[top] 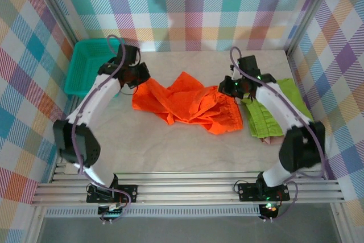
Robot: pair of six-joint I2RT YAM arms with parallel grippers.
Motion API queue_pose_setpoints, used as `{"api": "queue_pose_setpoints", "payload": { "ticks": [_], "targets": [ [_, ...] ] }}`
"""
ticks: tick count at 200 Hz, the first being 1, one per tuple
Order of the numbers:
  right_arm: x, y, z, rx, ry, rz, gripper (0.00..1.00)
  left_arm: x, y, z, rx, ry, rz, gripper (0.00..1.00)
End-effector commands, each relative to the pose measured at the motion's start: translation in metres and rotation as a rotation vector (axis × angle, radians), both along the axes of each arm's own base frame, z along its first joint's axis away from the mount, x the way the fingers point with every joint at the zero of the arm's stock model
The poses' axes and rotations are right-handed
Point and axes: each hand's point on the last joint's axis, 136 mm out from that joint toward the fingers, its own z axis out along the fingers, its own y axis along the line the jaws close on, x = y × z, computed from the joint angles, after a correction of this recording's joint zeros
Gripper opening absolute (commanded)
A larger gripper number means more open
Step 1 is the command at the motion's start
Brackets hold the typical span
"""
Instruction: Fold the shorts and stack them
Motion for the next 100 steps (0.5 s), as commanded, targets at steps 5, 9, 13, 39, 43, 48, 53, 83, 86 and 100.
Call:
{"api": "queue_pose_setpoints", "payload": {
  "ticks": [5, 9, 13, 39, 43, 48, 53, 83, 86, 100],
  "targets": [
    [0.071, 0.028, 0.046, 0.096, -0.123, -0.014, 0.0, 0.06, -0.006, 0.032, -0.005, -0.098, 0.016, 0.0],
    [0.082, 0.033, 0.053, 0.108, -0.138, -0.007, 0.0, 0.068, -0.005, 0.034, -0.007, -0.099, 0.02, 0.0],
    [0.092, 0.037, 0.061, 0.118, -0.155, -0.003, 0.0, 0.077, -0.005, 0.046, -0.013, -0.12, 0.023, 0.0],
    [0.139, 0.066, 0.14, 0.198, -0.318, 0.053, 0.0, 0.124, 0.012, 0.114, -0.038, -0.267, 0.086, 0.0],
    [0.143, 0.068, 0.15, 0.207, -0.34, 0.061, 0.0, 0.127, 0.016, 0.128, -0.053, -0.3, 0.099, 0.0],
    [0.146, 0.07, 0.174, 0.225, -0.391, 0.07, 0.0, 0.129, 0.022, 0.145, -0.082, -0.343, 0.114, 0.0],
    [0.148, 0.071, 0.193, 0.242, -0.437, 0.075, 0.0, 0.13, 0.027, 0.164, -0.125, -0.391, 0.122, 0.0],
    [0.126, 0.073, 0.303, 0.348, -0.738, 0.139, 0.0, 0.101, 0.064, 0.274, -0.27, -0.652, 0.179, 0.0],
    [0.122, 0.072, 0.312, 0.352, -0.768, 0.149, 0.0, 0.095, 0.065, 0.286, -0.265, -0.684, 0.177, 0.0],
    [0.102, 0.066, 0.342, 0.328, -0.884, 0.18, 0.0, 0.056, 0.07, 0.341, -0.249, -0.821, 0.158, 0.0]
  ]
}}
